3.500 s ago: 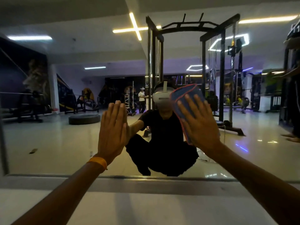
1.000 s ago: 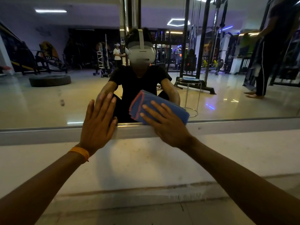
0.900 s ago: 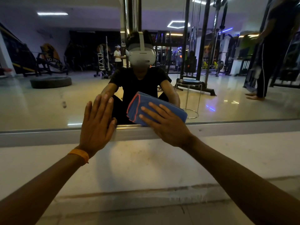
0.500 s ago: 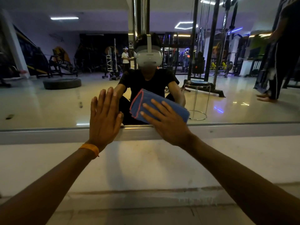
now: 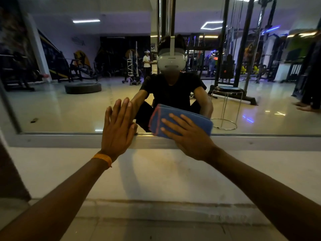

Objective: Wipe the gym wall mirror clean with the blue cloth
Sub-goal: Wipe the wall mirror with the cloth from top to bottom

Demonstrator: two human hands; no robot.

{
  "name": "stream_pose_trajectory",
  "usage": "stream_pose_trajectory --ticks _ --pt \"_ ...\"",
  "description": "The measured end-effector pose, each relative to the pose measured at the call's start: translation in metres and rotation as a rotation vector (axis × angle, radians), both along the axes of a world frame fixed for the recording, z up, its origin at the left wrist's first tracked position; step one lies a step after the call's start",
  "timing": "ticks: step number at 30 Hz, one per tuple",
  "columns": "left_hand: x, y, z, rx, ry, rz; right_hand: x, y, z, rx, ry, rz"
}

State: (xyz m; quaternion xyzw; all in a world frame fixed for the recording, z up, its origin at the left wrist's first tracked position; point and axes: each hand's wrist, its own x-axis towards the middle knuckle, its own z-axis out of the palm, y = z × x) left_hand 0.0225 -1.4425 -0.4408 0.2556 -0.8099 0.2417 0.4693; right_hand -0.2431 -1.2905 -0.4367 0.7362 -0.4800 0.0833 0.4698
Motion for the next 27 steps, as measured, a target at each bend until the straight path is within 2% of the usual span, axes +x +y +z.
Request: stream_pose_trajectory --ticks 3,9,13,16,18,21,24,25,26,27 --pt "-0.003 0.001 0.000 0.004 0.017 -0.006 0.009 -0.010 0.007 -0.004 0.047 -0.001" --pt "0.000 0.004 0.002 0.028 0.026 -0.040 -0.080 0.055 0.000 -0.071 0.005 -0.088" --pt "-0.009 0.006 0.016 0.006 0.084 -0.059 -0.041 0.027 0.005 -0.102 -0.035 -0.046" --pt "-0.012 0.005 0.029 -0.017 0.106 -0.057 -0.001 -0.005 0.018 0.006 0.122 -0.010" --pt "-0.011 0.003 0.036 -0.015 0.114 -0.059 -0.013 -0.005 0.035 -0.009 0.177 -0.009" --pt "-0.007 0.002 0.045 0.002 0.141 -0.036 -0.047 0.016 0.071 -0.174 0.007 -0.042" --pt "-0.012 0.003 0.064 -0.015 0.139 -0.015 -0.048 0.024 0.098 -0.381 -0.416 -0.093" --pt "-0.016 0.004 0.072 -0.014 0.143 -0.020 -0.035 0.017 0.098 -0.417 -0.502 -0.101" --pt "-0.019 0.006 0.081 -0.018 0.142 -0.031 -0.021 0.007 0.092 -0.402 -0.488 -0.093" --pt "-0.022 0.007 0.089 -0.029 0.130 -0.043 -0.011 -0.002 0.082 -0.334 -0.372 -0.061"
